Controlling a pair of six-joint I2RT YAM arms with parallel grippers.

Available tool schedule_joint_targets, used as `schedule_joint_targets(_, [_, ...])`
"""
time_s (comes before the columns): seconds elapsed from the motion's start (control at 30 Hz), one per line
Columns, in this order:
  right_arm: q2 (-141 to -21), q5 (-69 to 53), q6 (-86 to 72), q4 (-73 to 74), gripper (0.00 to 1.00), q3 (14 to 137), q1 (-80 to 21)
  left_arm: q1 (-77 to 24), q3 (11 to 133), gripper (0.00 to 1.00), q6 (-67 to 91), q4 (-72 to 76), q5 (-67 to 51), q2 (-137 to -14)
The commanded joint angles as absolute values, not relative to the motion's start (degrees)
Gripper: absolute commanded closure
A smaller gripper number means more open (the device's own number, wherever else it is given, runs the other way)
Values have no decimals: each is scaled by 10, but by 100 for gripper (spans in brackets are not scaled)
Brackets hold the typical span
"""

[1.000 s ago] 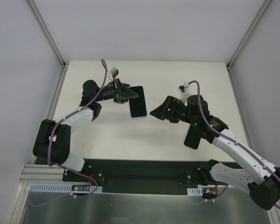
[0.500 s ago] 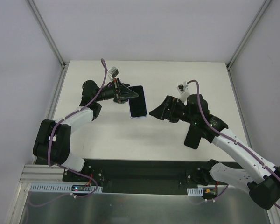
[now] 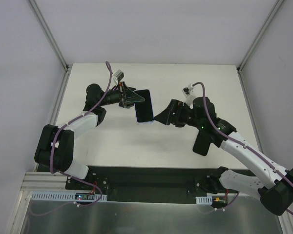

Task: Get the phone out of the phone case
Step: Remove the phone case from the phone.

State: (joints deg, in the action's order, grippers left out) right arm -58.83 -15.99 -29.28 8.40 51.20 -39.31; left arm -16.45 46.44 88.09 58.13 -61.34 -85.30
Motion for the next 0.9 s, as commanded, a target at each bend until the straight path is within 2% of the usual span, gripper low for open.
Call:
schedule_joint_targets(0.0, [-597, -168, -283, 70, 13, 537, -397, -163, 472, 100, 893, 641, -619, -846])
schedule_joint_targets(0.87, [-569, -115, -263, 98, 13, 531, -400, -163, 479, 100, 894, 642, -624, -848])
